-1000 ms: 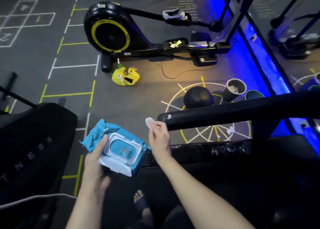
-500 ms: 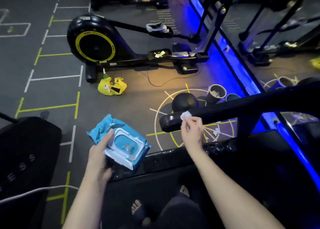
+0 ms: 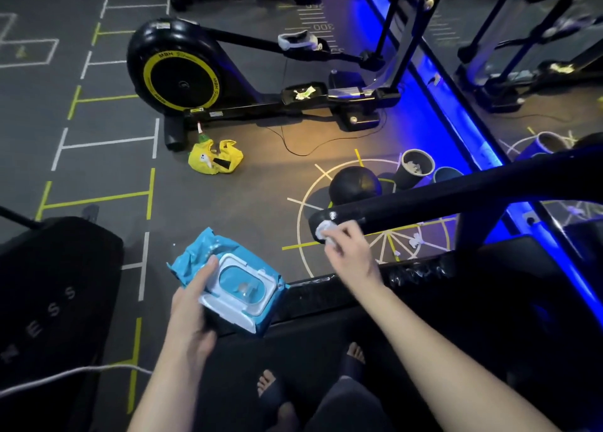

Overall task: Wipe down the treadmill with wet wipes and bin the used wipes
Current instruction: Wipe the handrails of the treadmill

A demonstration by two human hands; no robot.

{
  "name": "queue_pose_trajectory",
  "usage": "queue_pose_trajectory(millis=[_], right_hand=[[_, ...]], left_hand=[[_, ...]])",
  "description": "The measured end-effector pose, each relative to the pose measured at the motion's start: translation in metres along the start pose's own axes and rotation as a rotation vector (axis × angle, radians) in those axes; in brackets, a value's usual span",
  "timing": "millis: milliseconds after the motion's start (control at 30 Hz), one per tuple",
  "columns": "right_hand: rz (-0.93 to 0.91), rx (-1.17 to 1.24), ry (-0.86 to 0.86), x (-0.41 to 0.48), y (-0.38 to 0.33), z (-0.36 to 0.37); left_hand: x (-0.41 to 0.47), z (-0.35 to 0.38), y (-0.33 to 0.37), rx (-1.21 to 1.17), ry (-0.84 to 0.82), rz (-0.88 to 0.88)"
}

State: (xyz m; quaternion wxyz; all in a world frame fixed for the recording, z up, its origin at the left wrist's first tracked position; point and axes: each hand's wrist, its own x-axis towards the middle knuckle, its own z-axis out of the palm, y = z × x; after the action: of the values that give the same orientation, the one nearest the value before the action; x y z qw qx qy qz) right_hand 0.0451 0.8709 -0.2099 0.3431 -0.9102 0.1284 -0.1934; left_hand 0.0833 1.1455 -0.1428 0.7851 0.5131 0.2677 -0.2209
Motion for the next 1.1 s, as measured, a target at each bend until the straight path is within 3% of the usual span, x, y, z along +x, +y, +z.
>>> queue_pose_trajectory(millis=[67, 200, 333, 400, 467, 567, 633, 667, 733, 867, 967, 1033, 1100], right_hand=[[-0.007, -0.077, 0.149, 0.017, 0.002, -0.014], [-0.026, -0.283, 0.134, 0.034, 0.014, -0.003], [-0.312, -0.149, -0.239, 0.017, 0.000, 0.023], [-0.310, -0.162, -0.357, -0.004, -0.006, 0.031], [-0.135, -0.026, -0.183, -0.022, -0.013, 0.034], [0.205, 0.143, 0.392, -0.021, -0.010, 0.017], [0.495, 0.186, 0.540, -0.006, 0.007, -0.007], [0.604, 0.206, 0.525, 0.003, 0.015, -0.016], [0.647, 0.165, 0.417, 0.016, 0.023, -0.023], [0.405, 0.084, 0.130, 0.018, 0.003, 0.000], [0.163, 0.137, -0.204, -0.006, -0.011, 0.022], [0.243, 0.185, -0.264, -0.026, -0.015, 0.031], [0.449, 0.308, -0.151, -0.044, -0.018, 0.030]], left_hand=[[-0.001, -0.002, 0.002, 0.003, 0.008, 0.012], [-0.005, -0.007, 0.002, 0.023, 0.016, 0.003], [-0.006, -0.010, 0.000, 0.049, -0.006, -0.007], [-0.005, -0.011, 0.000, 0.054, -0.017, 0.002], [-0.003, -0.013, 0.001, 0.058, -0.043, 0.006], [-0.002, -0.014, 0.004, 0.064, -0.065, 0.011], [-0.002, -0.015, 0.002, 0.079, -0.073, 0.012], [-0.002, -0.016, 0.001, 0.082, -0.071, 0.010], [0.000, -0.016, -0.001, 0.086, -0.066, 0.001], [0.002, -0.012, -0.005, 0.086, -0.082, -0.030], [0.004, -0.004, -0.005, 0.106, -0.118, -0.025], [0.003, 0.002, -0.005, 0.101, -0.150, -0.024], [0.004, 0.008, -0.004, 0.084, -0.159, -0.035]])
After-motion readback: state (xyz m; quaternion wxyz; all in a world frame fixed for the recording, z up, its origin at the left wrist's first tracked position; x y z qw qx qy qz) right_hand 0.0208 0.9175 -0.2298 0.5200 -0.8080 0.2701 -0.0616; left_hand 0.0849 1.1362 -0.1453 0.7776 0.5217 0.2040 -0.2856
